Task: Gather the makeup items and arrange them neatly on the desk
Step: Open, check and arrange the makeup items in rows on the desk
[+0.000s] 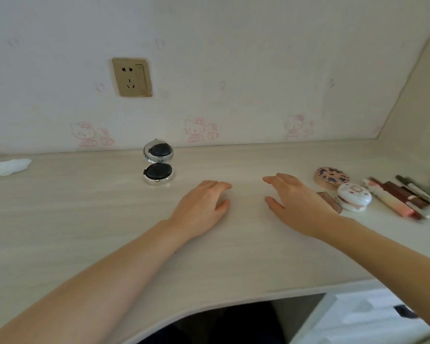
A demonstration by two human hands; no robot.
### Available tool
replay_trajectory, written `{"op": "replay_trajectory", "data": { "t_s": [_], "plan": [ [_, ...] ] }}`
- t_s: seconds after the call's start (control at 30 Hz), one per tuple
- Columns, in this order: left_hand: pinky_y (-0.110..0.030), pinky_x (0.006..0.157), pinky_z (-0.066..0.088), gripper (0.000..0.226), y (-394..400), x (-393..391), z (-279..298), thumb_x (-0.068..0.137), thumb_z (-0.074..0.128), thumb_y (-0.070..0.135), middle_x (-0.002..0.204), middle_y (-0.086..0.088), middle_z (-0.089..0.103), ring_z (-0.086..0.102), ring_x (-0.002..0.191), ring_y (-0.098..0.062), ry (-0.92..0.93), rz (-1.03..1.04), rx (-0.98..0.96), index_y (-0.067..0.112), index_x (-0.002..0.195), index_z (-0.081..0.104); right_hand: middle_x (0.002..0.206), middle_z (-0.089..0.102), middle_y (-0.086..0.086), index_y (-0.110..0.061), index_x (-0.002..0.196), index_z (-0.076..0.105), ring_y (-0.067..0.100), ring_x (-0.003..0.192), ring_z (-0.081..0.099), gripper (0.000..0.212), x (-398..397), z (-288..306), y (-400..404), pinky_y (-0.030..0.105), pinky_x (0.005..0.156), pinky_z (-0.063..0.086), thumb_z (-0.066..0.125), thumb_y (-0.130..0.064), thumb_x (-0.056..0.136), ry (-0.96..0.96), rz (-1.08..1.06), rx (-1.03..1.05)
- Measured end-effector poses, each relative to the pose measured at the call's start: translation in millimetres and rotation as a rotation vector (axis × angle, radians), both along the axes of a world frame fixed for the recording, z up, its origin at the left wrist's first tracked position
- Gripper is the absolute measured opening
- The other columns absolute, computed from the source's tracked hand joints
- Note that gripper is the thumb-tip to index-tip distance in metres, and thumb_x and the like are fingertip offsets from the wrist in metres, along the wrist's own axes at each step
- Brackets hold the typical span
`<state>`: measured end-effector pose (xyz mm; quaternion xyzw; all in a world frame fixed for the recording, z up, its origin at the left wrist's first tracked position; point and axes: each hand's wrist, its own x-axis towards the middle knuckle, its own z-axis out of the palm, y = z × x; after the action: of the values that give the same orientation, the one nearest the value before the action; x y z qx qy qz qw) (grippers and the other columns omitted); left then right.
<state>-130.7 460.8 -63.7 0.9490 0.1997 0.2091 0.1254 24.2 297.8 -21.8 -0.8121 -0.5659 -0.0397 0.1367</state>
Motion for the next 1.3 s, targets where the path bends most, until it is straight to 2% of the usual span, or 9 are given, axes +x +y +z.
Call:
{"op": "replay_trajectory", "data": {
  "t_s": [0.1,0.33,0.53,0.67,0.83,0.97,1.13,1.2,1.3],
  "plan": [
    [-0.034,0.102,0.04,0.041,-20,35,-3,0.094,0.051,0.029,0.133,-0.001,0.055,0.045,0.128,-0.018,0.008,-0.058,-0.011,0.02,0.134,0.051,0.145,0.039,0.003,-0.02,0.143,0.035,0.019,0.139,0.029,0.047,26,5,-27,0.035,0.104,0.035,0.044,-0.031,0.098,0.003,-0.073,0.01],
    [-0.034,0.105,0.037,0.042,-49,117,5,0.096,0.049,0.032,0.136,-0.003,0.055,0.044,0.129,-0.02,0.036,-0.172,-0.046,0.018,0.135,0.05,0.126,0.06,0.003,-0.018,0.128,0.054,0.023,0.112,0.055,0.035,104,20,-63,0.03,0.088,0.042,0.049,-0.029,0.096,0.085,-0.251,0.067],
    [-0.037,0.11,0.032,0.051,-57,179,24,0.098,0.045,0.039,0.146,-0.005,0.044,0.039,0.135,-0.023,0.142,-0.234,-0.077,0.017,0.144,0.039,0.131,0.058,0.002,-0.017,0.132,0.052,0.024,0.118,0.053,0.038,149,30,-61,0.031,0.094,0.039,0.05,-0.028,0.096,0.157,-0.36,0.012],
    [-0.036,0.107,0.035,0.062,-59,210,27,0.096,0.048,0.046,0.147,-0.007,0.044,0.04,0.134,-0.026,0.207,-0.223,-0.197,0.013,0.147,0.033,0.132,0.057,0.005,-0.015,0.135,0.048,0.025,0.123,0.05,0.044,162,30,-47,0.033,0.098,0.038,0.049,-0.035,0.096,0.212,-0.387,-0.08],
    [-0.031,0.087,0.043,0.053,-54,232,25,0.09,0.057,0.05,0.125,-0.005,0.06,0.056,0.113,-0.025,0.273,-0.247,-0.288,0.018,0.131,0.049,0.14,0.049,0.008,-0.011,0.139,0.044,0.027,0.126,0.046,0.051,172,25,-33,0.033,0.099,0.037,0.05,-0.037,0.095,0.315,-0.448,-0.135],
    [-0.031,0.087,0.044,0.058,-54,237,25,0.083,0.068,0.047,0.122,-0.004,0.062,0.057,0.109,-0.023,0.251,-0.271,-0.279,0.016,0.13,0.05,0.133,0.055,0.012,-0.006,0.134,0.05,0.028,0.119,0.052,0.049,175,21,-29,0.031,0.092,0.041,0.052,-0.034,0.094,0.364,-0.479,-0.118],
    [-0.036,0.095,0.045,0.057,-54,239,23,0.084,0.069,0.04,0.124,-0.008,0.061,0.056,0.112,-0.024,0.174,-0.294,-0.332,0.012,0.13,0.051,0.107,0.068,0.018,0.0,0.108,0.067,0.031,0.1,0.062,0.033,171,24,-30,0.042,0.089,0.05,0.059,-0.025,0.09,0.461,-0.48,-0.004],
    [-0.032,0.095,0.043,0.052,-52,236,26,0.086,0.069,0.036,0.124,-0.006,0.061,0.056,0.114,-0.022,0.088,-0.307,-0.402,0.013,0.129,0.053,0.11,0.067,0.018,0.001,0.109,0.066,0.032,0.105,0.061,0.032,165,30,-29,0.044,0.092,0.048,0.059,-0.024,0.09,0.485,-0.484,0.081],
    [-0.027,0.102,0.036,0.063,-47,228,31,0.086,0.069,0.032,0.137,-0.003,0.053,0.047,0.127,-0.018,0.003,-0.311,-0.467,0.013,0.14,0.044,0.112,0.067,0.013,-0.001,0.108,0.068,0.029,0.106,0.059,0.027,164,40,-24,0.039,0.092,0.048,0.049,-0.009,0.091,0.499,-0.484,0.183]
  ]
}}
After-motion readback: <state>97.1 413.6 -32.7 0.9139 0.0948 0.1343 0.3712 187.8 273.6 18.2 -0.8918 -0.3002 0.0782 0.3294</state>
